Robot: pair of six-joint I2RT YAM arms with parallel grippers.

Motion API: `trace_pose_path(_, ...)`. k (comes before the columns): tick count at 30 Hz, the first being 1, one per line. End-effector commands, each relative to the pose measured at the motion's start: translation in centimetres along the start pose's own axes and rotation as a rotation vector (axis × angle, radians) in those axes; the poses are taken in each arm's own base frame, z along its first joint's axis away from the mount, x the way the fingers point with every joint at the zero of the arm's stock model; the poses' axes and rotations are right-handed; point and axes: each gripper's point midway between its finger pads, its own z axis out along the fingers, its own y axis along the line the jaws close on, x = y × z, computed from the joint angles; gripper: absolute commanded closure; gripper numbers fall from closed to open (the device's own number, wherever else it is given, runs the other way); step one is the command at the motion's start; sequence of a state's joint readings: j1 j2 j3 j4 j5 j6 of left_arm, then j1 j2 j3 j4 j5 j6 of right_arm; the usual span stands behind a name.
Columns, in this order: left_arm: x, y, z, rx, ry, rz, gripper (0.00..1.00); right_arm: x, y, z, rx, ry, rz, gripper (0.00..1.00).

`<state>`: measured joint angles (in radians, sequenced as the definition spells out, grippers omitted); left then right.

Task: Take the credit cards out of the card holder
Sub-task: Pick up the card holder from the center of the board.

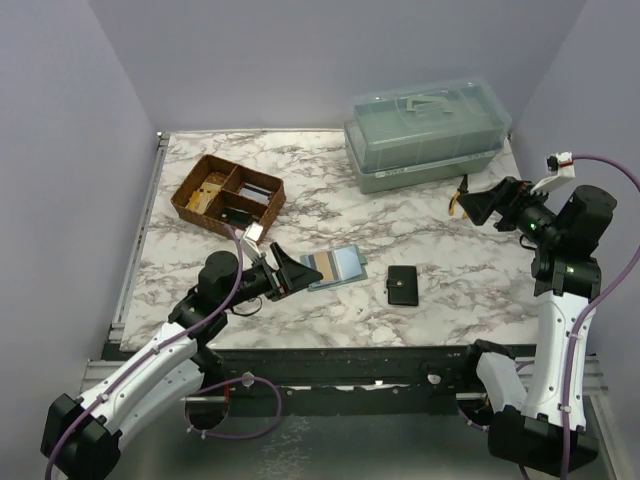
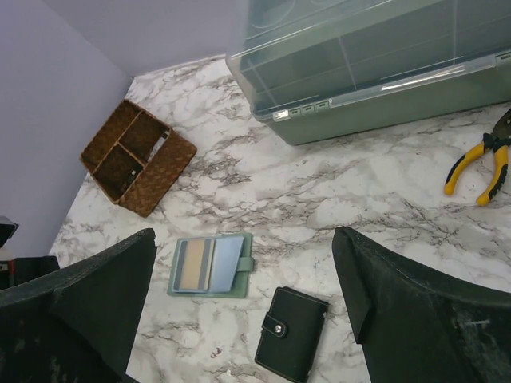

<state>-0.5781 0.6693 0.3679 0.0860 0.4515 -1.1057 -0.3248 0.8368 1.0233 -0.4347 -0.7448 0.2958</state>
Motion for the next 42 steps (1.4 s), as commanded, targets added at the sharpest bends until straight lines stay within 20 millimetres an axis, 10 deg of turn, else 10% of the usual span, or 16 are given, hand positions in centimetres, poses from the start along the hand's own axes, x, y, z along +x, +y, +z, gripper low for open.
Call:
trace_pose_path(1, -0.4, -1.0, 0.6, 0.022, -0.024, 0.055, 0.01, -0.2, -0.8, 0.0, 0.033, -0.012, -0.012, 0.00)
trace_pose_path(17, 3.5, -0.2, 5.0, -0.085, 0.080, 0.219, 0.02, 6.2, 2.2, 0.2, -0.422, 0.227, -0.184, 0.00)
trace_pose_path(28, 9.0, 3.0, 12.1, -0.306, 0.145, 0.331, 0.09, 9.9, 0.1, 1.8, -0.480, 0.236, -0.147, 0.00)
trace_pose_path(42, 9.6, 6.1, 21.6, -0.405, 0.181, 0.334, 0.22, 13.0, -3.7, 3.5, -0.317, 0.243, -0.066, 0.01)
